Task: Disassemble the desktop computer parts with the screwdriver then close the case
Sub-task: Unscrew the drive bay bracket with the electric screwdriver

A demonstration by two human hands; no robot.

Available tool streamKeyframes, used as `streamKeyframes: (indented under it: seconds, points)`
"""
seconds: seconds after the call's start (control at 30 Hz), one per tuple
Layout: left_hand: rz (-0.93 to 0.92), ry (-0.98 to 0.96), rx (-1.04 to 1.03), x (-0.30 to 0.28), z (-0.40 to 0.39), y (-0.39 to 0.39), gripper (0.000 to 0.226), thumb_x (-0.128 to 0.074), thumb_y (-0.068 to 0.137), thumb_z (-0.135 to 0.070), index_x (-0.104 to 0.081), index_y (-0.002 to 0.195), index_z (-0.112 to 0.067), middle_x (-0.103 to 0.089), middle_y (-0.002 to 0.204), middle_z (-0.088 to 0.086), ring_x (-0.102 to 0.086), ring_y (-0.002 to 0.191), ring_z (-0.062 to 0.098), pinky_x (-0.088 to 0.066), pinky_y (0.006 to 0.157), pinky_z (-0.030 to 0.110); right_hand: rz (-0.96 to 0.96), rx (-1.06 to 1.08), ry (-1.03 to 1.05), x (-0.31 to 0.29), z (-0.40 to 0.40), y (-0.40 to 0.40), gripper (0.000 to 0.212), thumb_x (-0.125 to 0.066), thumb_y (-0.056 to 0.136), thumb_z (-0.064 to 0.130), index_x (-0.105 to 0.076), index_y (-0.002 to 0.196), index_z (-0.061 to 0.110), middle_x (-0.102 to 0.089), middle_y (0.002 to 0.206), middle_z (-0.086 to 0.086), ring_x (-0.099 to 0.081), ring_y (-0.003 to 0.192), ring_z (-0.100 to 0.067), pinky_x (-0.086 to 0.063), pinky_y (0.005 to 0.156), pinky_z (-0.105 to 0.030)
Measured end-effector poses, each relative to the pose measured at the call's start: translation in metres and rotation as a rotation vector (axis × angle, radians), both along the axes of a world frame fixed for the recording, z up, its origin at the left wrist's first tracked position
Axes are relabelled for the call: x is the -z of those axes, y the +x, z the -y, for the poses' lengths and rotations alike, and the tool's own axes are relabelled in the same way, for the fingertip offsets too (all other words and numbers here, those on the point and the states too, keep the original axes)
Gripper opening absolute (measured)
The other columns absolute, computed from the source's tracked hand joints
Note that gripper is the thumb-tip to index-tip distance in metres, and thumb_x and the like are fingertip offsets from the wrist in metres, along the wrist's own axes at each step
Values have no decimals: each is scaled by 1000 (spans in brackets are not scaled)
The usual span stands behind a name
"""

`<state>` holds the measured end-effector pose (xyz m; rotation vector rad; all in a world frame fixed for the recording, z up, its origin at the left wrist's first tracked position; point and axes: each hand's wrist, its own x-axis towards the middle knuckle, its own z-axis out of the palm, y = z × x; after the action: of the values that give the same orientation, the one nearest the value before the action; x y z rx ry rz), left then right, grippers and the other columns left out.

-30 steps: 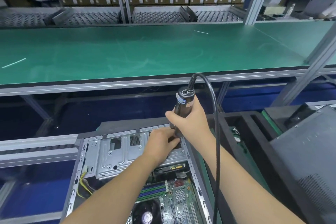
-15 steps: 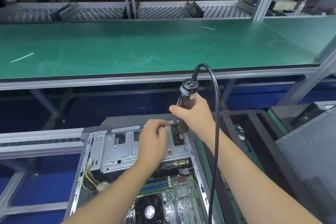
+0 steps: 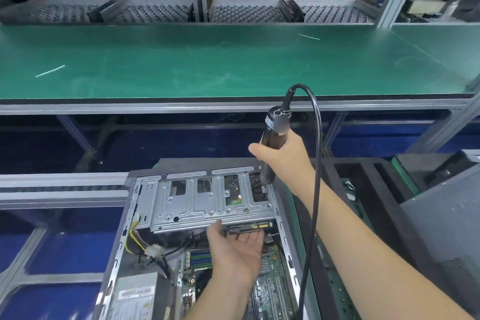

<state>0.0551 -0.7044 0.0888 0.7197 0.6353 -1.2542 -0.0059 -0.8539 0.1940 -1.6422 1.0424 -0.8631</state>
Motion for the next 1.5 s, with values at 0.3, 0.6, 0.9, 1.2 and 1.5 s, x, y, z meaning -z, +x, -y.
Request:
streamKeyframes:
  seconds: [0.3,0.6,0.9,1.2,1.5]
  points:
    - [77,-93,109,10,30,-13,116,-86,69,-47,-16,161,-34,-11,166,22,-25,150,40,-24,124,52,-14,10,28,-4,0,0,49,-78,64,53,-65,95,18,-72,88,-4,-71,85,-18,-51,67,-24]
    - [80,-170,170,26,28,-8,59,-75,70,-13,-58,126,-5,-68,111,20,-60,107,34,-43,113,47,-43,51,29,-6,-1,0,29,-82,84,29,-66,101,12,-71,91,-8,-69,88,-19,-49,68,-23]
    - [110,-168,233,27,25,-4,43,-68,72,-8,-58,113,-3,-65,100,20,-60,93,32,-46,107,43,-56,66,23,-2,3,2,29,-80,85,32,-67,101,13,-72,91,-6,-69,87,-17,-48,66,-21]
    - [116,-120,214,24,26,-3,45,-67,69,-5,-59,113,-2,-66,105,21,-60,100,34,-46,110,47,-91,98,8,4,6,9,22,-74,79,35,-66,93,21,-69,82,1,-68,78,-12,-48,58,-15]
    - [144,-101,235,24,25,-3,42,-65,74,-5,-57,114,-1,-66,105,21,-66,94,34,-54,87,43,-6,94,123,6,7,4,32,-77,72,36,-66,96,18,-71,88,-9,-69,85,-22,-51,69,-28]
